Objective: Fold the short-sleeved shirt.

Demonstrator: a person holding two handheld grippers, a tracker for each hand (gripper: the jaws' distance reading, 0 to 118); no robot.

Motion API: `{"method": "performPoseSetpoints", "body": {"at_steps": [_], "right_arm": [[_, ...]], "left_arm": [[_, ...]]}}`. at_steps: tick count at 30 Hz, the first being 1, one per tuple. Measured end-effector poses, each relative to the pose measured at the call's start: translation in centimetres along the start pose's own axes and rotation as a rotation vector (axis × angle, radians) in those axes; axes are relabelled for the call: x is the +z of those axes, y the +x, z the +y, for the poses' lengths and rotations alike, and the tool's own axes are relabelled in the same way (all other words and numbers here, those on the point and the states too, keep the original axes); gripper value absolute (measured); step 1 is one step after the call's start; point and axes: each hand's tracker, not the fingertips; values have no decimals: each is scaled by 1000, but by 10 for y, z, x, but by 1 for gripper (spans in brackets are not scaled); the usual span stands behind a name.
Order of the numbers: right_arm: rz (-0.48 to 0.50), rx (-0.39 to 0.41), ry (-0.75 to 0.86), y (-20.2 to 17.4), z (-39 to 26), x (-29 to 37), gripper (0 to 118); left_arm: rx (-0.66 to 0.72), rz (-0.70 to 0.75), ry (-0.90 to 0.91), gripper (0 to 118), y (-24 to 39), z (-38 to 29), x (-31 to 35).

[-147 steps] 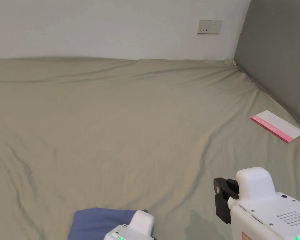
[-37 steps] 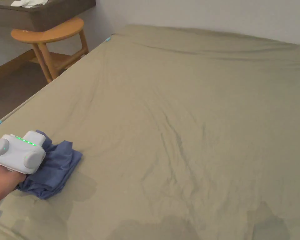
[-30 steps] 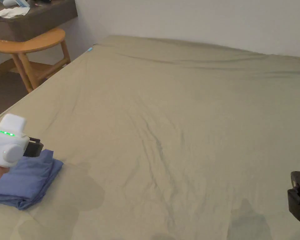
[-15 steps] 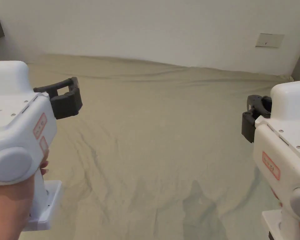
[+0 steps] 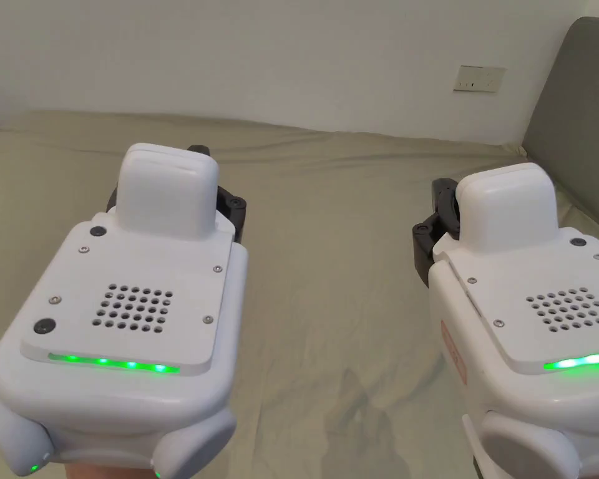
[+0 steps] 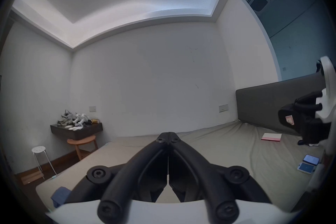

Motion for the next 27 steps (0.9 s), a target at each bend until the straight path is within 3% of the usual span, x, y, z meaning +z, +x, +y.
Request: {"method": "performPoseSetpoints", "body": {"at_steps": [4,8,12,27], "right_arm": [[26,-49,-22,-3,-6,3,2],[15,-42,-20,-6,-11,7,2],[20,-46,-32,2,-22,6,2],[13,-69,-49,2,-27,3,2]], "left_arm": [[3,-15,-13,0,3,-5,2],[2,-35,-41,0,8,-16,3],[-128,11,-47,0,18,-33,5],[-64,-20,-79,0,14,-31,-4]]}}
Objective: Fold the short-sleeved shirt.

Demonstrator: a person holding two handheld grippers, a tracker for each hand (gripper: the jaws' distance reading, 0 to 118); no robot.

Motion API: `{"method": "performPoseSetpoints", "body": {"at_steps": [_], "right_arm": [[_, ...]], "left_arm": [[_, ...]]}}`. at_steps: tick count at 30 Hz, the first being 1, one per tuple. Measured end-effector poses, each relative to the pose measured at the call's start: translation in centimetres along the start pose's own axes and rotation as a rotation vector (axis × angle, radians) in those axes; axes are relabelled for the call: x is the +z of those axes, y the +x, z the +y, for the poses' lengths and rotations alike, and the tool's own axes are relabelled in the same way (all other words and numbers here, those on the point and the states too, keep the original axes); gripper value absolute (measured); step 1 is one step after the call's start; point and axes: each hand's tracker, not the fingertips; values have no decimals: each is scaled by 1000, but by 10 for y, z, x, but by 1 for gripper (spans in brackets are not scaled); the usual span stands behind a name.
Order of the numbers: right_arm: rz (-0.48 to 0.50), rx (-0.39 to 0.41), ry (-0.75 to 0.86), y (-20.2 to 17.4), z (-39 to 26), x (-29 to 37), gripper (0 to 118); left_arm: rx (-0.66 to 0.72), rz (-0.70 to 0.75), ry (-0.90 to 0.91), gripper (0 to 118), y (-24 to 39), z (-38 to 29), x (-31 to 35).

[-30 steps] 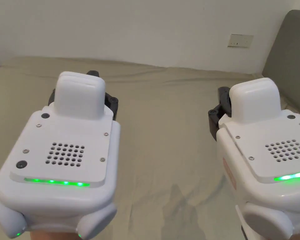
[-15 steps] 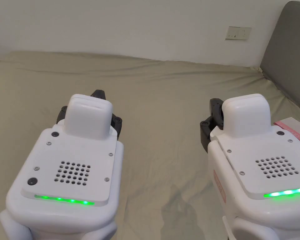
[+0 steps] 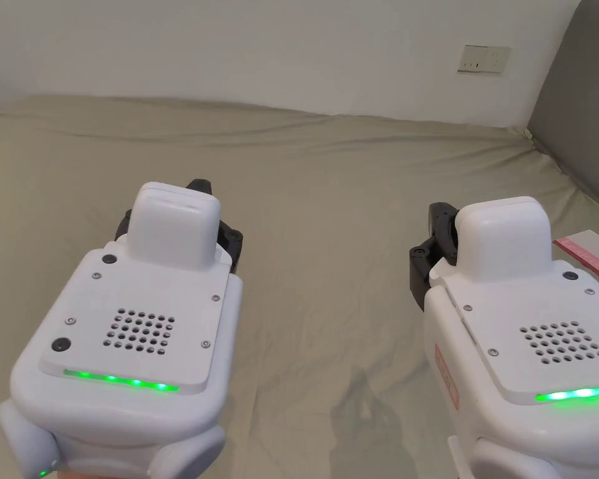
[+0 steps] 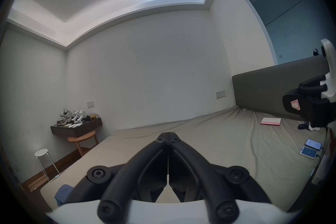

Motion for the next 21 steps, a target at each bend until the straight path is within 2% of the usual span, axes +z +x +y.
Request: {"method": "performPoseSetpoints", "body": {"at_steps": [9,19,20,21], "right_arm": [[21,-22,-7,-1,0,0,2],[1,-13,0,4,-5,-1,2],[-1,-9,5,4,-5,-1,6],[-2,-9,8,3,-5,0,17]], "left_arm": [[8,-8,1,0,3,3,-1],[22,-17,1,0,6,4,4],[21,-20,-4,0,7,3,3],[20,-21,-8,0,7,2,3]]}}
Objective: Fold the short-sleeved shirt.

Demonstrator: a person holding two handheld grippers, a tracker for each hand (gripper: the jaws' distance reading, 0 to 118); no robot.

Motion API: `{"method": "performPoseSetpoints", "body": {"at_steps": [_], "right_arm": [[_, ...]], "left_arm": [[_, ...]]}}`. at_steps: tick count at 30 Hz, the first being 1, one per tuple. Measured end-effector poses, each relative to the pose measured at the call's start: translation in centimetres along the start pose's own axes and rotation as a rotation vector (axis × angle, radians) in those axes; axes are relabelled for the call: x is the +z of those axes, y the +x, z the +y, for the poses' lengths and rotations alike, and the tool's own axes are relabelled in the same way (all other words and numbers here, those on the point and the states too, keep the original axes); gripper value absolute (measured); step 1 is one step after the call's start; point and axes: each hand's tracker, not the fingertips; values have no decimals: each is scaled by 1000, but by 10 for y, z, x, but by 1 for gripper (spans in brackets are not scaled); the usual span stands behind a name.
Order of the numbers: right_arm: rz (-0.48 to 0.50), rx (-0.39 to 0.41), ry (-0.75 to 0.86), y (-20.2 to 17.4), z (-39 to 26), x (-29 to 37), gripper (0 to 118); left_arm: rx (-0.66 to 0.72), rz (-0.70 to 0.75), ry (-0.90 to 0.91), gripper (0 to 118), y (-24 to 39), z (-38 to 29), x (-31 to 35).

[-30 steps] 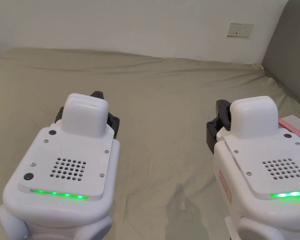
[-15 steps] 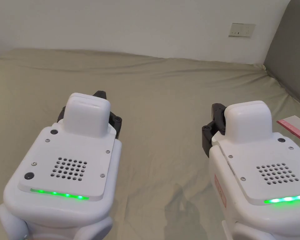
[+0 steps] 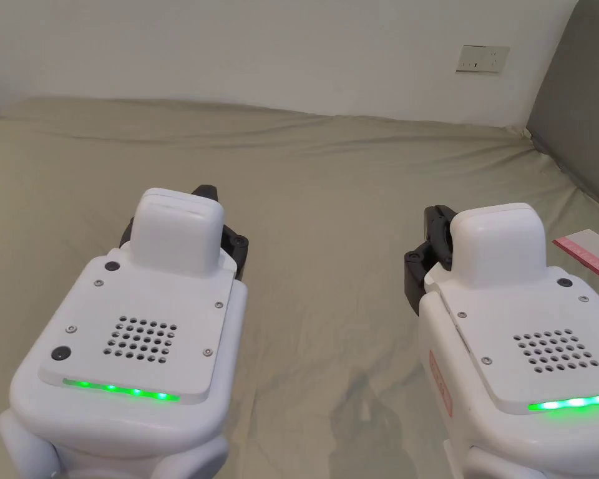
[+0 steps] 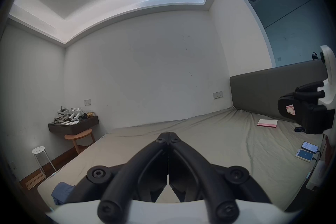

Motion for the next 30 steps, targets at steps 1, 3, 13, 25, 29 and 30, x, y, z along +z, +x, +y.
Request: {"method": "performPoseSetpoints", "body": {"at_steps": [1,3,13,25,29,30], "right_arm": [[2,-1,0,1,0,0,39],[29,-22,-18,5,3,-2,105],[32,-90,-95,1,17,-3,115],[-181,-46,-396,0,23,-21,115],[-150,-67,-391,0,22,-17,115],[-143,-74,-386,1,22,-17,115]], "left_arm": [[1,-2,-3,0,0,0,0],[8,-2,-6,12,-1,-1,-1],[43,-18,-35,118,-7,1,-7],[49,-4,-19,118,-8,7,-3],[39,-8,-22,118,-6,6,-3],[37,-8,-23,118,-6,5,-3]]}}
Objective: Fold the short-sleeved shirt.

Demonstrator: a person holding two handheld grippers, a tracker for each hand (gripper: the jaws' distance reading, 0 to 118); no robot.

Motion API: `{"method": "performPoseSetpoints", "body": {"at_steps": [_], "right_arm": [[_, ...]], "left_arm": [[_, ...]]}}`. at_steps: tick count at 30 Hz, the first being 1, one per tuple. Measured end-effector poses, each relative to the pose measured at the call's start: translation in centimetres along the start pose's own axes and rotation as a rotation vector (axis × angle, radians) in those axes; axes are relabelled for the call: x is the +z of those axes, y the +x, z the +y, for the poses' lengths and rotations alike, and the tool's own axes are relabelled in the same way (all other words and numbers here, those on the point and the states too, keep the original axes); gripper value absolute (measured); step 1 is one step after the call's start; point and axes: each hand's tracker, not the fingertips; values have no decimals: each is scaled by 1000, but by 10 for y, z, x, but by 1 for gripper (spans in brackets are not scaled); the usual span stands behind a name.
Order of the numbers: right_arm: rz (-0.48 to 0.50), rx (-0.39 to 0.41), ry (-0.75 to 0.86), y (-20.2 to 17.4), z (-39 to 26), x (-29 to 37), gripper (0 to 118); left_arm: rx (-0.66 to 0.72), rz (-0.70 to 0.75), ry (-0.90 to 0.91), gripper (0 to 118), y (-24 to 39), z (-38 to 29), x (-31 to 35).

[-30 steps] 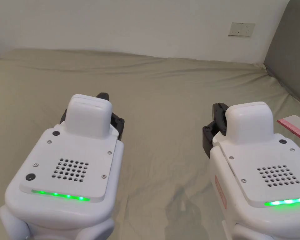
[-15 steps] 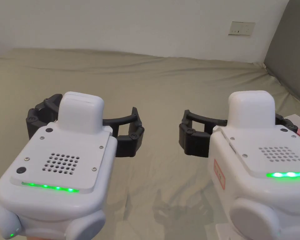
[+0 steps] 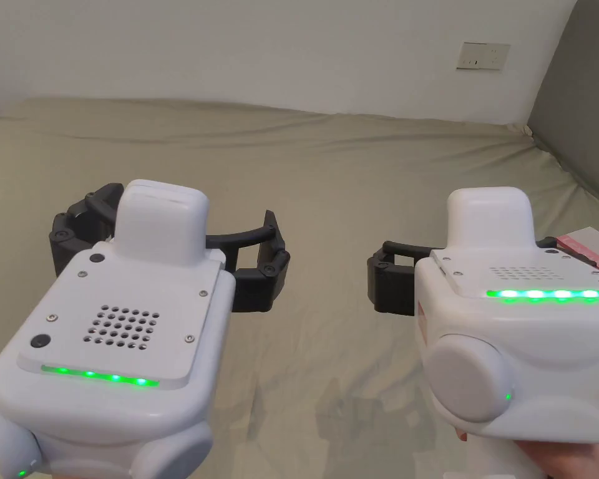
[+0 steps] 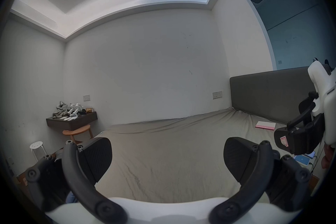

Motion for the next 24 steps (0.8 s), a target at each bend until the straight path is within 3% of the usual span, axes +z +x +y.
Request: {"method": "performPoseSetpoints", "body": {"at_steps": [4,9,12,17,19,20,22,24], "right_arm": [[118,-27,4,4,0,4,115],[150,-34,-9,8,1,6,115],[119,-42,-13,7,3,7,115],[155,-80,305,22,-11,11,115],[279,-27,431,23,-17,16,115],[306,-3,429,24,-18,16,115],[205,-44,340,19,-10,15,115],[243,-70,392,22,-15,14,115]], "left_arm": [[-4,-5,-4,118,1,-1,0],[-5,0,-10,118,0,-3,0],[1,4,-13,118,0,-3,-2],[-4,14,-1,118,0,-2,-2],[-7,23,7,118,0,-1,-2],[-5,29,9,118,0,-1,-2],[2,27,13,118,0,0,-1],[4,25,15,118,1,1,-1]]}}
